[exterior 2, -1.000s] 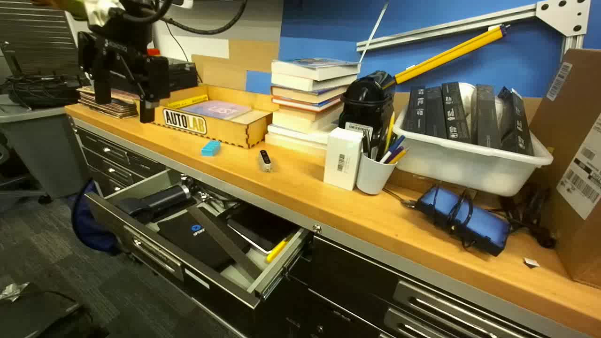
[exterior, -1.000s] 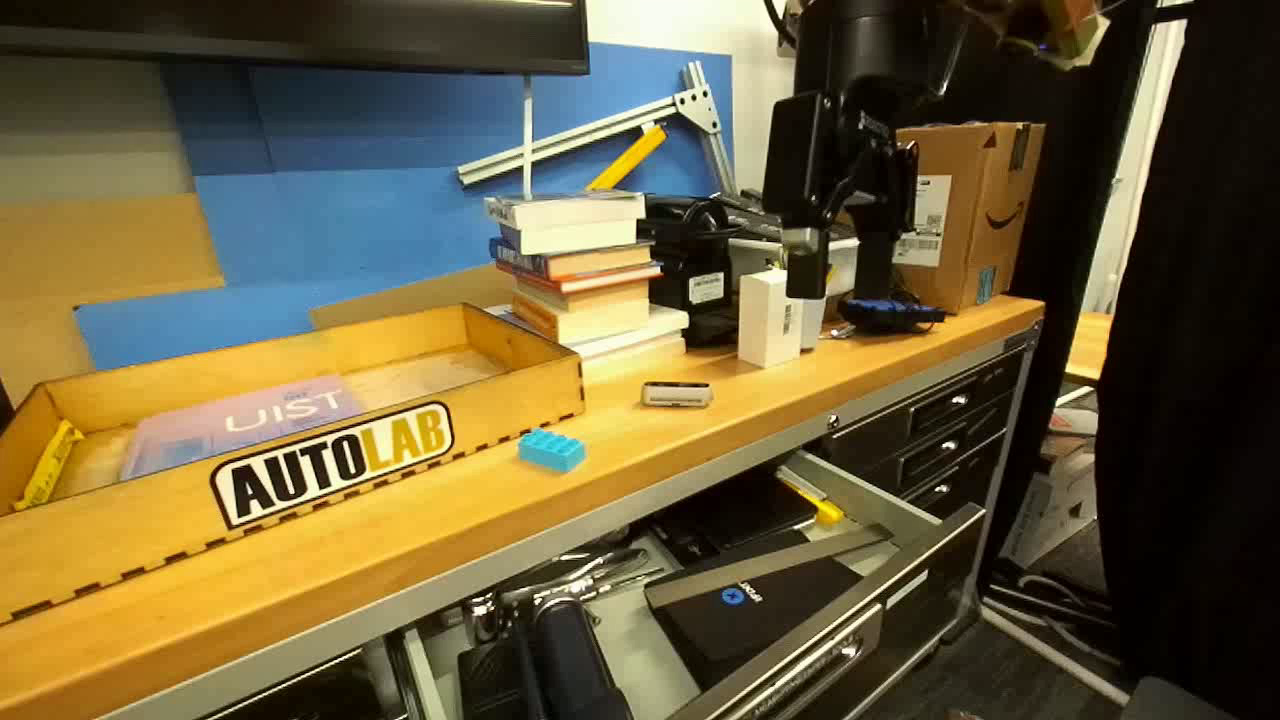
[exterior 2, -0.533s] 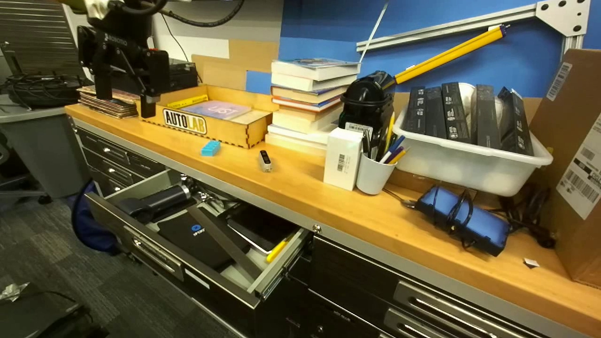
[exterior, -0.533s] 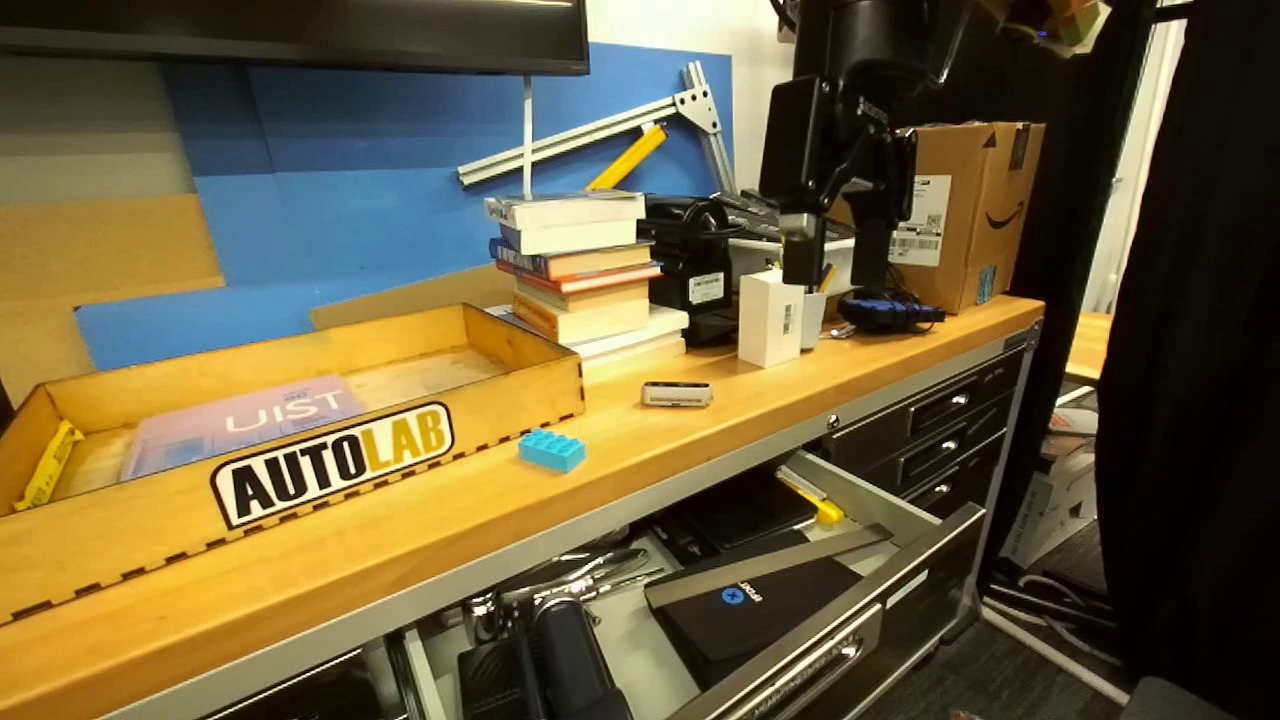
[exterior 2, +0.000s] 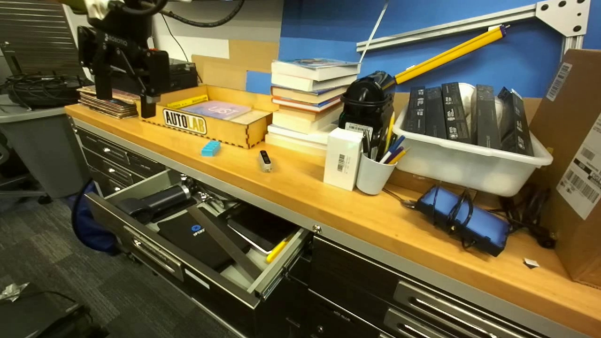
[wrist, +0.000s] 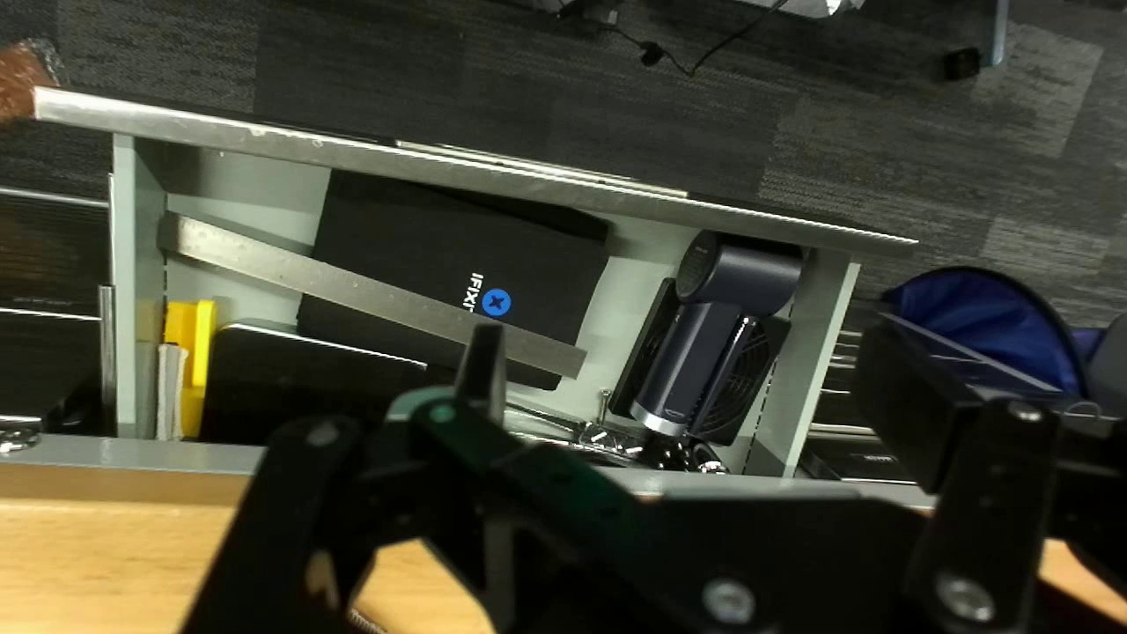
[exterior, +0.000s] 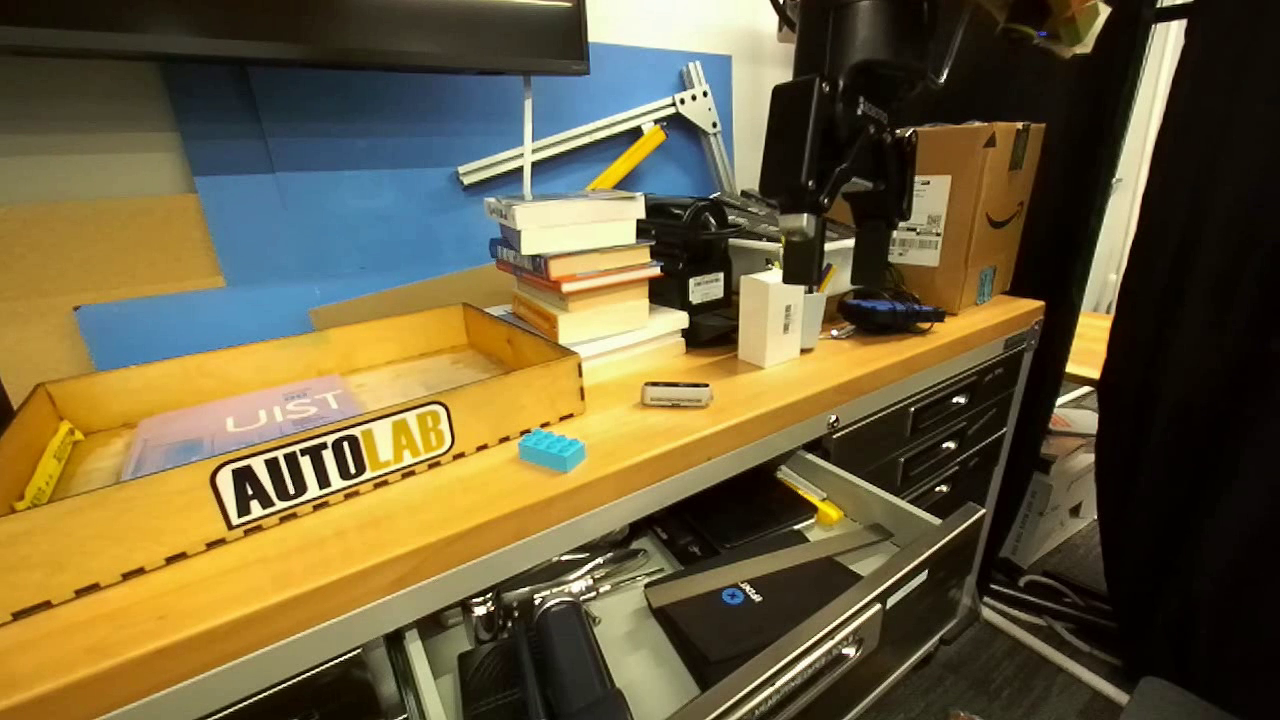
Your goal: Put the blue block inside the open drawer then close the drawer
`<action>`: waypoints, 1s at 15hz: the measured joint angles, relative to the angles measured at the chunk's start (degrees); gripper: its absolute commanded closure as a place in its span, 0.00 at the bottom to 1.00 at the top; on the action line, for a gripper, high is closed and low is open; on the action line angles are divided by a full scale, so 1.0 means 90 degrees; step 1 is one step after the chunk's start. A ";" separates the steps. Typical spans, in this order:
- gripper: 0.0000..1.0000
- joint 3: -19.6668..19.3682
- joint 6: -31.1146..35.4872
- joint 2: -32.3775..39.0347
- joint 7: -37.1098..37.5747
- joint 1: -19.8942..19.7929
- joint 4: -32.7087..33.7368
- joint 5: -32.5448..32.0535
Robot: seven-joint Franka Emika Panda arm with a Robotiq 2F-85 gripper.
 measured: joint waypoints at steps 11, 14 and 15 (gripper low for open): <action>0.00 0.0375 0.0352 0.1485 0.0001 -0.0024 0.1225 -0.0417; 0.00 0.0639 0.0459 0.2605 0.0056 0.0003 0.1978 -0.0575; 0.00 0.0720 0.0519 0.2989 0.0064 0.0015 0.2198 -0.0610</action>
